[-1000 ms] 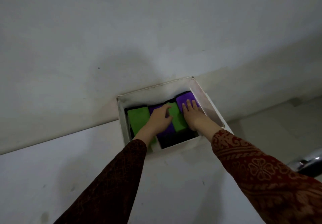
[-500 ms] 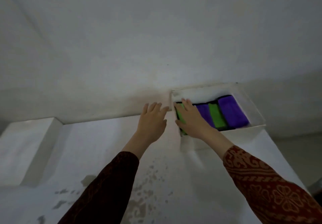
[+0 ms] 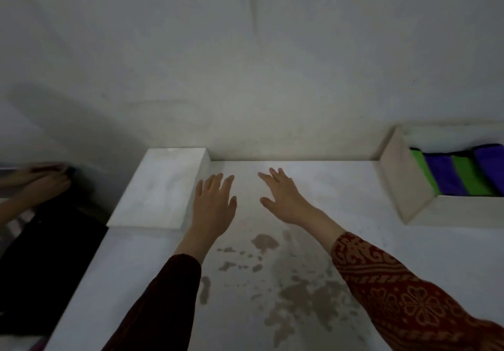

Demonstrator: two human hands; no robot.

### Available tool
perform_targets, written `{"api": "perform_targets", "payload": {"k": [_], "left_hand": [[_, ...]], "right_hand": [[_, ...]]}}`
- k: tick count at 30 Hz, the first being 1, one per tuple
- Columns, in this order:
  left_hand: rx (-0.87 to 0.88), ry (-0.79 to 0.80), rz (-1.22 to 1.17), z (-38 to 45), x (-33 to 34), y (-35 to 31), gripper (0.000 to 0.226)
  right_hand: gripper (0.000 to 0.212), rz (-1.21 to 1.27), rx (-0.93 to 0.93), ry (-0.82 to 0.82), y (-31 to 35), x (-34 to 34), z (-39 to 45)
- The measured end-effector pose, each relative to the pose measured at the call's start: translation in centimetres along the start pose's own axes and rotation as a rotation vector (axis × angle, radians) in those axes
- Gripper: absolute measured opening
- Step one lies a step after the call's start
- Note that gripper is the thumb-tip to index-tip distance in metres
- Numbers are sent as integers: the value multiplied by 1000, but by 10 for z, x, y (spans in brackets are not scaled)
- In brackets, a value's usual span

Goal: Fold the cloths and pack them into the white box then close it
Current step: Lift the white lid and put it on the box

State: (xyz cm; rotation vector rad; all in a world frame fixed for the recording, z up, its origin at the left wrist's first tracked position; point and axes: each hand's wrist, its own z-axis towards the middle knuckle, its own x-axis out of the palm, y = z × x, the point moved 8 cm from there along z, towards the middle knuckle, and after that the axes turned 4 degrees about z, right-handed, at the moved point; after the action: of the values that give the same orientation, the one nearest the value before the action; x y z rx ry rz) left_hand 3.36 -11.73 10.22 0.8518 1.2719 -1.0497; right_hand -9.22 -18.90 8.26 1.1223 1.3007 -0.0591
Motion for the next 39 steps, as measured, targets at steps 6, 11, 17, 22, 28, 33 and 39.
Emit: {"api": "perform_targets", "payload": {"k": [6,11,17,22,28,33,39], "left_hand": [[-166,35,-29,-19,31,150,54],[-364,147,-49,-37,70,247,66],[-454,105,-118,-37,85,300,74],[-564,123,-364,-25,93,321,83],[-667,128,-499,-27,94,332,96],[-780,67,-530,-35,82,325,92],[-810,-100,-458,-59,50,279,78]], "right_hand": [[65,198,59,104,68,100,52],[73,348,177,165,98,170,84],[81,551,345,75,99,218,115],[98,519,405,52,97,236,117],[80,490,377,61,97,234,117],[71,723,301,81,107,229,109],[61,952,221,-84,106,185,72]]}}
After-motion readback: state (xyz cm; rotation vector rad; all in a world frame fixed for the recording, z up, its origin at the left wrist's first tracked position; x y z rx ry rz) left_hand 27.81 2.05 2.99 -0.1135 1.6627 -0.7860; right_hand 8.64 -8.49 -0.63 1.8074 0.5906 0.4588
